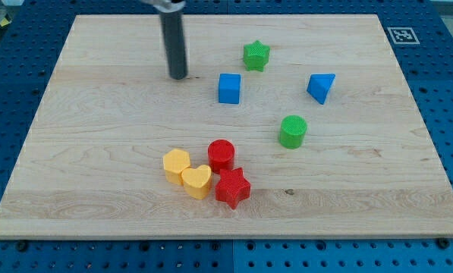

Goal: Point your arm at the bottom center

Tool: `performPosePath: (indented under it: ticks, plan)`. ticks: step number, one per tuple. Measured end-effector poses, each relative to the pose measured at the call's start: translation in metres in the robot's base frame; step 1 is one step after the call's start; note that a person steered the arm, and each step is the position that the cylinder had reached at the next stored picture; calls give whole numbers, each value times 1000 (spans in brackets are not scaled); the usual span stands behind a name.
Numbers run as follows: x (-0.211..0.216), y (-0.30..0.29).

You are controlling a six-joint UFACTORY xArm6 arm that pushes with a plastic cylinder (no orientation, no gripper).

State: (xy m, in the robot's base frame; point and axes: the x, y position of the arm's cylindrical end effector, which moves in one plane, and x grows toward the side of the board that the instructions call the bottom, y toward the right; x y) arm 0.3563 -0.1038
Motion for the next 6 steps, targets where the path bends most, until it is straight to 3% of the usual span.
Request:
performPosePath:
  ticks: [2,4,6]
  plan:
    - [90,10]
    - [133,-39]
    - [232,-31]
